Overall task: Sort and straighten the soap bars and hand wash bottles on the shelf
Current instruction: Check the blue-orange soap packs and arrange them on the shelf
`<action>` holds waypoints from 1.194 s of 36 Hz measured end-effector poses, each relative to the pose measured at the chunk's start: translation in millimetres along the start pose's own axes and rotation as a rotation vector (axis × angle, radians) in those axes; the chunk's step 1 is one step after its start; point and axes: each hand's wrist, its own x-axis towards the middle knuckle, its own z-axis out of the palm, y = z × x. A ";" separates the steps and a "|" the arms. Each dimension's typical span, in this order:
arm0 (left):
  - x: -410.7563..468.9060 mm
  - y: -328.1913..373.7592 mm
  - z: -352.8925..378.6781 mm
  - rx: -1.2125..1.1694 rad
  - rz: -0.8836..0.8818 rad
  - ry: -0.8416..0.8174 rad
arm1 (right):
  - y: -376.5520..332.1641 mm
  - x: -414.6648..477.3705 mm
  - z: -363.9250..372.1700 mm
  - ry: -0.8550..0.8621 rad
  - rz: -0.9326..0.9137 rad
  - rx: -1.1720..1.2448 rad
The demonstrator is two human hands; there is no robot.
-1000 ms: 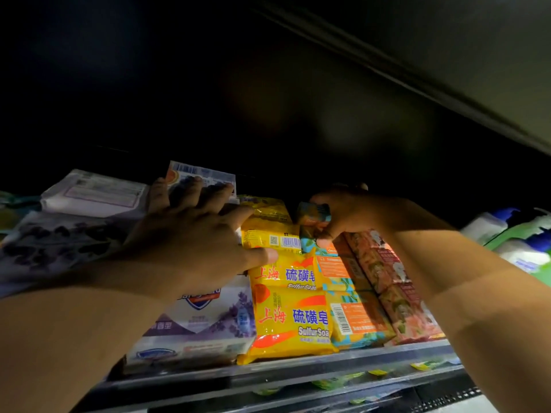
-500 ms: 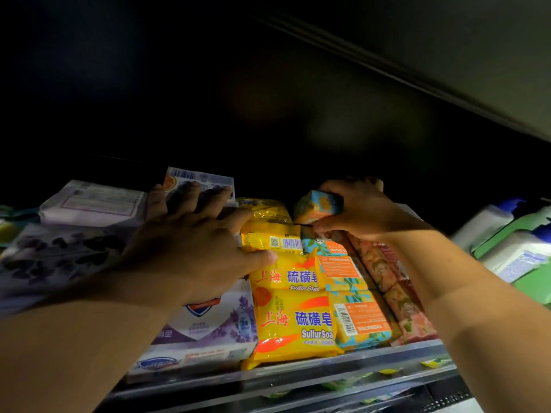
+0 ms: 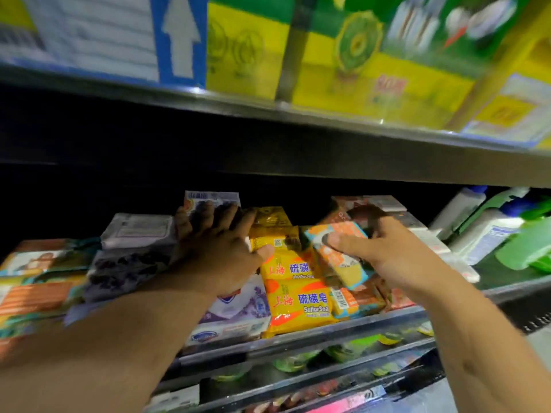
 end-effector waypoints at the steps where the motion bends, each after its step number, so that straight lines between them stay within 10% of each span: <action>1: -0.7 0.3 -3.9 -0.011 0.011 0.013 | -0.4 -10.2 3.5 -0.011 0.066 0.060; 7: -37.9 1.5 -24.5 -0.296 0.241 0.347 | -4.1 -67.5 20.1 -0.224 0.224 0.350; 21: -174.0 -23.6 -30.2 -0.501 0.671 0.353 | -46.0 -158.1 59.3 -0.333 0.182 0.784; 35: -247.2 -45.5 -59.1 -1.317 0.044 0.249 | -84.7 -192.7 112.6 -0.458 0.069 0.853; 43: -255.4 -51.0 -77.7 -1.475 -0.017 0.228 | -109.2 -195.2 134.4 -0.174 0.021 0.686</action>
